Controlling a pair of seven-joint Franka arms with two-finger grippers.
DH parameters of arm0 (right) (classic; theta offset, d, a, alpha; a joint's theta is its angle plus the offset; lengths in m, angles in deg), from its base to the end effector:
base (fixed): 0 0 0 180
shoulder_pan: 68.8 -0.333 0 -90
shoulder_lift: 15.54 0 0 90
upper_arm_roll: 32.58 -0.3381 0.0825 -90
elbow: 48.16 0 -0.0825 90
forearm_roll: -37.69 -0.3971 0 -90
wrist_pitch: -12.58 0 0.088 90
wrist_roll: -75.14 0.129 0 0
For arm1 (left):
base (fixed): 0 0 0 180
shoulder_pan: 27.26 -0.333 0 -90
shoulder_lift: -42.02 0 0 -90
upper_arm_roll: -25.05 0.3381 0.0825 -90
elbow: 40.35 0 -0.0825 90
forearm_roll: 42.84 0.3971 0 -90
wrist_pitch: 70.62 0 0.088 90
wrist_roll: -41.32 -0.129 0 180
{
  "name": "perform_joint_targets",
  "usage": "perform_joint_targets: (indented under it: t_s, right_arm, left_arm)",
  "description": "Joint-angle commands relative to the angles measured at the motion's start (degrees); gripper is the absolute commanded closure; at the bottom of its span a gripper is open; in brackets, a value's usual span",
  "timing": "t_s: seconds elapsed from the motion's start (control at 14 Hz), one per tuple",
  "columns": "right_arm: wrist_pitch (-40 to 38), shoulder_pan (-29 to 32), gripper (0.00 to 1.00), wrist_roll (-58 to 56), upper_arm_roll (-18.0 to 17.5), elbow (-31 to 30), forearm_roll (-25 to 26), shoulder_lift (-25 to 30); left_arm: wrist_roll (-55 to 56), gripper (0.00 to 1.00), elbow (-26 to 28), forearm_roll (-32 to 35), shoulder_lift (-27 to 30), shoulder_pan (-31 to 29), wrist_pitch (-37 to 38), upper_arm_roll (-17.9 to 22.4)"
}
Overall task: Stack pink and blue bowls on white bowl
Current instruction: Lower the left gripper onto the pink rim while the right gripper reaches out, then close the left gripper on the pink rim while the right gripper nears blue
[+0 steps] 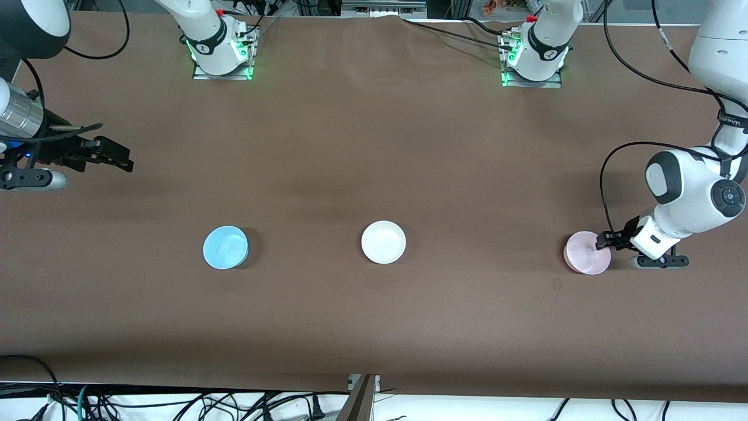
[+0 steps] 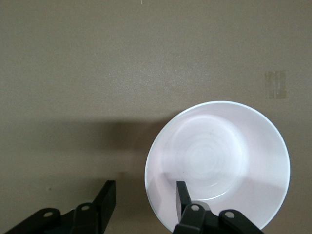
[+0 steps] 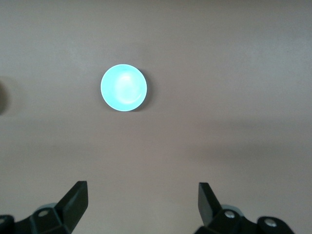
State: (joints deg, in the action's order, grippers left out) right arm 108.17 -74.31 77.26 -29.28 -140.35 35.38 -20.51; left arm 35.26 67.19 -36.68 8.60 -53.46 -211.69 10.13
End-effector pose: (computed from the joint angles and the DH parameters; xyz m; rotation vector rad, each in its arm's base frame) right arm 0.5995 0.0292 0.5638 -3.1072 0.0043 0.0444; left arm 0.6455 0.1381 0.1960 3.0713 0.0784 0.0549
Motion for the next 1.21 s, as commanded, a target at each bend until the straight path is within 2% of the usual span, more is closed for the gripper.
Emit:
perform_joint_targets:
  t_s: [0.0,0.29,0.71,0.86,1.0,1.14]
  right_arm:
    - [4.7,-0.2,0.00,-0.4,-0.8,-9.5,0.5,7.0]
    - [6.4,0.0,0.00,-0.4,-1.9,-15.2,0.5,10.4]
    - [7.0,0.2,0.00,-0.4,-1.6,-7.0,0.1,1.3]
    - [7.2,0.2,0.00,-0.5,-1.6,-6.4,0.1,-2.7]
    - [8.6,0.6,0.00,-0.7,-1.6,-6.3,-0.1,-3.6]
    - [8.5,0.5,0.00,-1.2,-1.6,-6.3,0.5,-4.8]
  left_arm:
    - [-0.3,0.46,1.4,0.8,1.6,-0.3,0.2,-0.1]
    - [-0.3,0.52,1.4,0.8,1.6,-0.3,0.1,-0.1]
    - [-0.3,0.63,1.5,0.8,1.4,-0.3,0.1,-0.1]
    - [-0.3,0.68,1.5,0.8,1.2,-0.3,0.0,-0.1]
    - [-0.3,0.77,1.4,0.8,1.0,-0.3,-0.1,-0.2]
    - [-0.3,0.79,1.4,0.8,0.9,-0.2,-0.2,-0.1]
